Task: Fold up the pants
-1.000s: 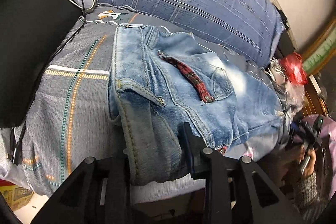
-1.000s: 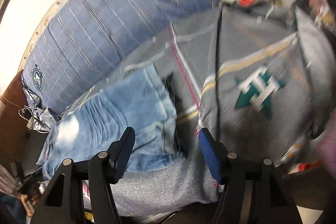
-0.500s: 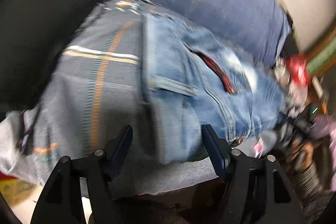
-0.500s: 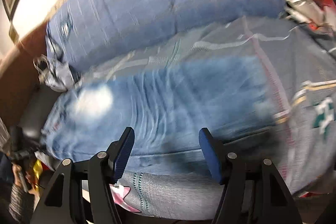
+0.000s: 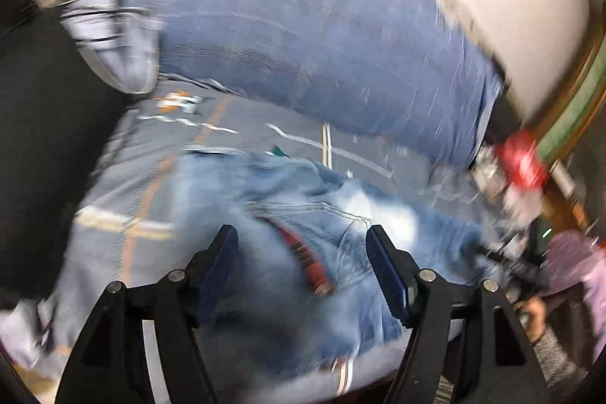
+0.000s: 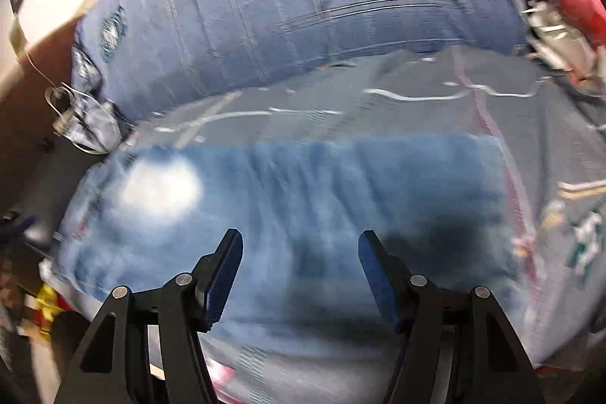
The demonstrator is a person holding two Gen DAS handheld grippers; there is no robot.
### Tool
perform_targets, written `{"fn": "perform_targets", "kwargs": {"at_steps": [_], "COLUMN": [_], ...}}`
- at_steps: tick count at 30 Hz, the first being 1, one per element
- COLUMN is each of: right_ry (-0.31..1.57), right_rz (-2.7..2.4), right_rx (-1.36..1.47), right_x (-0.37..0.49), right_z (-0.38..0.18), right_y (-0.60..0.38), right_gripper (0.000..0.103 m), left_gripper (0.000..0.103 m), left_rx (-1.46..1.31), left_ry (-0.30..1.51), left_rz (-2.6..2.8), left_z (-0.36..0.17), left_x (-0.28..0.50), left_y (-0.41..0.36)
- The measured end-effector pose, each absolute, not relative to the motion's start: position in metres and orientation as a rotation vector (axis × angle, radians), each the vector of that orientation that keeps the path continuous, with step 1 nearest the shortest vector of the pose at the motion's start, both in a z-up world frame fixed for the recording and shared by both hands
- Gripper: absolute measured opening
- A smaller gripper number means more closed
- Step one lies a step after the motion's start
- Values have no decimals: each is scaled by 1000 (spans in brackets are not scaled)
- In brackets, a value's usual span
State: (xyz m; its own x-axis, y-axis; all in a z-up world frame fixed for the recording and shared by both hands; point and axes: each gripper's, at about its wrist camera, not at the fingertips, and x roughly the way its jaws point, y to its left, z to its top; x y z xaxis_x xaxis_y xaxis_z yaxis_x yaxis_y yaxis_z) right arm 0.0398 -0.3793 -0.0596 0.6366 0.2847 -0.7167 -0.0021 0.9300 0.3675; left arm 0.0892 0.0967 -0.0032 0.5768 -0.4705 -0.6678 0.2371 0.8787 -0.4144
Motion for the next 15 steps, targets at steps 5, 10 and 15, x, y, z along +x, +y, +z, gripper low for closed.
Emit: {"fn": "perform_targets", "kwargs": {"at_steps": [5, 10, 15], "right_ry": [893, 920, 880], "right_rz": [144, -21, -55], "right_rx": [441, 478, 524], "right_x": [80, 106, 105], "right_z": [-80, -107, -109], "right_y": [-381, -419, -450], "right_gripper": [69, 68, 67], "left_gripper": [69, 69, 71], "left_rx": [-189, -287, -140], "left_ry": [1001, 1069, 1025], "left_rz": [-309, -240, -236], "left_z": [-49, -86, -94], "left_x": [156, 189, 183], "left_y": [35, 40, 26]}}
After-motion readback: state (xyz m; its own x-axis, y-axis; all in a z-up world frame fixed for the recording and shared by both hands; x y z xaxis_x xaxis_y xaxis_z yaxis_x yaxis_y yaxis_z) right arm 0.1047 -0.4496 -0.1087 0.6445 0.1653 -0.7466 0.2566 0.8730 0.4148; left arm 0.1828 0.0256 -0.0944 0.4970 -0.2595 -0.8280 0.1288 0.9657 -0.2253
